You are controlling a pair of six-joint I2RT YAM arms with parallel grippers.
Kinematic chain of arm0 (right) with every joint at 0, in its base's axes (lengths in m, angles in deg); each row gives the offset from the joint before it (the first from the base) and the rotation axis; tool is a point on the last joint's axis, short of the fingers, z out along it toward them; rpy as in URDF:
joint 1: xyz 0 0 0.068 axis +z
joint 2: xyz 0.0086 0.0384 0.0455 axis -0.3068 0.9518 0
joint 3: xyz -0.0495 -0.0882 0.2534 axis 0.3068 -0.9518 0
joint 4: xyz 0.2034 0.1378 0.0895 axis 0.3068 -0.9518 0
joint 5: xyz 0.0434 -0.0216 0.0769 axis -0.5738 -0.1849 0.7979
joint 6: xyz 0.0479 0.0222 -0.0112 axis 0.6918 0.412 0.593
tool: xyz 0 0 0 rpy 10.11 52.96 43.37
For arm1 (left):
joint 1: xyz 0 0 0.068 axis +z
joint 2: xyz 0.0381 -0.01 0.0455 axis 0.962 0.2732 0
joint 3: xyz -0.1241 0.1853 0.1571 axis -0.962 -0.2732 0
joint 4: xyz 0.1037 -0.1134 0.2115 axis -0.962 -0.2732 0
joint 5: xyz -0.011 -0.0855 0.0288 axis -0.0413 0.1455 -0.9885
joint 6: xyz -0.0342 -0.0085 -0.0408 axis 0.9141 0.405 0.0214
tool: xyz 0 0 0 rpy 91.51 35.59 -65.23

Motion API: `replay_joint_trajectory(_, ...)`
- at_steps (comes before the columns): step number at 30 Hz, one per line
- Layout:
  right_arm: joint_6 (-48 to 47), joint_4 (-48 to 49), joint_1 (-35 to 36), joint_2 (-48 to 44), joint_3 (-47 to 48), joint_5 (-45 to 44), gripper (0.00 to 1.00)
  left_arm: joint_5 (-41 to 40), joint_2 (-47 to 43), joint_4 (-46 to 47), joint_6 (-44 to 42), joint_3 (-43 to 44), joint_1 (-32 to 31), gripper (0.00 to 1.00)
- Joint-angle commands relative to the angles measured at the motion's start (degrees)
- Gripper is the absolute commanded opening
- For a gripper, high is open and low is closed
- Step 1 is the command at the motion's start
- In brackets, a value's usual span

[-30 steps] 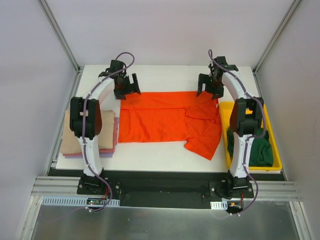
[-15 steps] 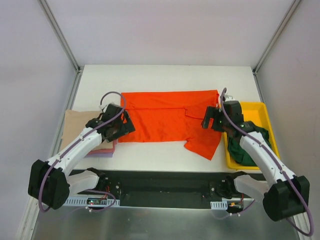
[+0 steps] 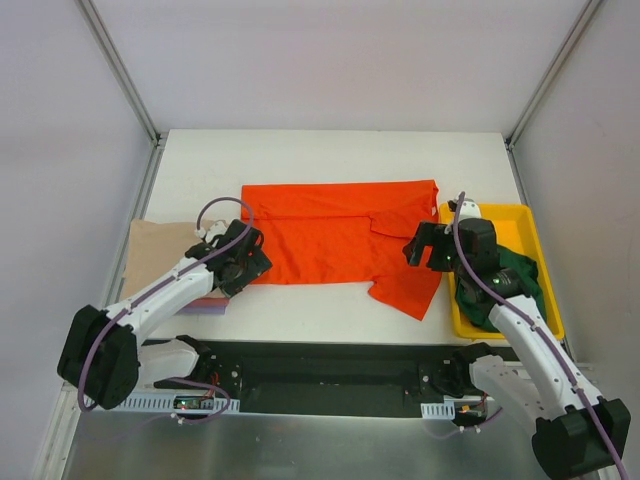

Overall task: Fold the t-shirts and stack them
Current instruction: Grap the side of the flattened tshirt closest away from the robot with both arms

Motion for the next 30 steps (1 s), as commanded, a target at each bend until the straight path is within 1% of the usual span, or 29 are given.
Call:
replay_joint_trajectory(1, -1.1, 1.5, -0.2, 0.5, 0.6, 0.8, 0.96, -5.0, 3.6, 0.4, 4.7, 2.2, -0.4, 0.78)
replay_joint_trajectory(3, -1.3, 1.5, -0.1, 0.7, 0.5, 0.4, 0.96, -6.9, 5.0, 0.2, 6.6, 1.7, -0.4, 0.73)
replay_joint_trajectory(5, -1.8, 1.5, -0.1, 0.8, 0.4, -0.3, 0.96, -9.5, 6.1, 0.4, 9.7, 0.6, -0.4, 0.70)
replay_joint_trajectory(7, -2.1, 0.5, -0.1, 0.8, 0.6, -2.1, 0.96, -11.5, 6.9, 0.4, 11.5, 0.0, -0.4, 0.64)
replay_joint_trajectory(11, -3.1, 0.0, -0.1, 0.1, 0.5, -2.3, 0.96, -13.8, 9.2, 0.4, 13.5, 0.5, -0.4, 0.60)
replay_joint_trajectory(12, -3.2, 0.0, -0.3, 0.0, 0.3, -2.3, 0.96, -13.8, 10.0, 0.4, 13.6, 0.7, -0.3, 0.59)
replay_joint_trajectory(13, -3.4, 0.0, -0.2, -0.1, 0.3, -4.2, 0.96, -13.7, 10.6, 0.4, 13.8, 0.8, -0.3, 0.58)
replay_joint_trajectory(16, -3.8, -0.1, -0.3, -0.1, 0.1, -4.9, 0.96, -13.2, 12.8, 0.5, 14.8, 0.7, -0.3, 0.56)
replay_joint_trajectory(19, -3.7, 0.0, -0.4, 0.2, 0.1, -4.7, 0.96, -12.0, 14.9, 0.5, 14.6, 1.3, -0.3, 0.47)
replay_joint_trajectory(25, -3.5, -0.1, -0.3, 1.0, 0.2, -4.0, 0.96, -12.0, 16.0, 0.5, 15.2, 1.1, -0.3, 0.38)
replay_joint_trajectory(30, -2.8, -1.3, -0.4, 1.1, 0.4, -3.8, 0.96, -11.8, 15.6, 0.5, 14.9, 1.1, -0.3, 0.20)
